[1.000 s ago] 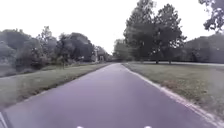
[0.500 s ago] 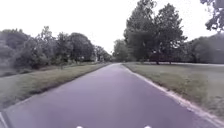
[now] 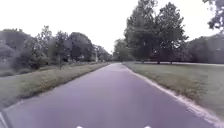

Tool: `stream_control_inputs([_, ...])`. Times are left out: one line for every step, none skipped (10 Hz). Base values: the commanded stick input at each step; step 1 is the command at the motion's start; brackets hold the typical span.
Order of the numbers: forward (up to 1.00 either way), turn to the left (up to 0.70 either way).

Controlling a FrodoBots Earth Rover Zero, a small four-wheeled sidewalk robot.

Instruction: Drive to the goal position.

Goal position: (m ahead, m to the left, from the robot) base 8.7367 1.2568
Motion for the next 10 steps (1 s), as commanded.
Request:
stream_control_inputs([0.70,0.00])
stream_control_inputs([0.70,0.00])
stream_control_inputs([0.70,0.00])
stream_control_inputs([0.70,0.00])
stream_control_inputs([0.70,0.00])
stream_control_inputs([0.70,0.00])
stream_control_inputs([0.70,0.00])
stream_control_inputs([0.70,0.00])
stream_control_inputs([0.70,0.00])
stream_control_inputs([0.70,0.00])
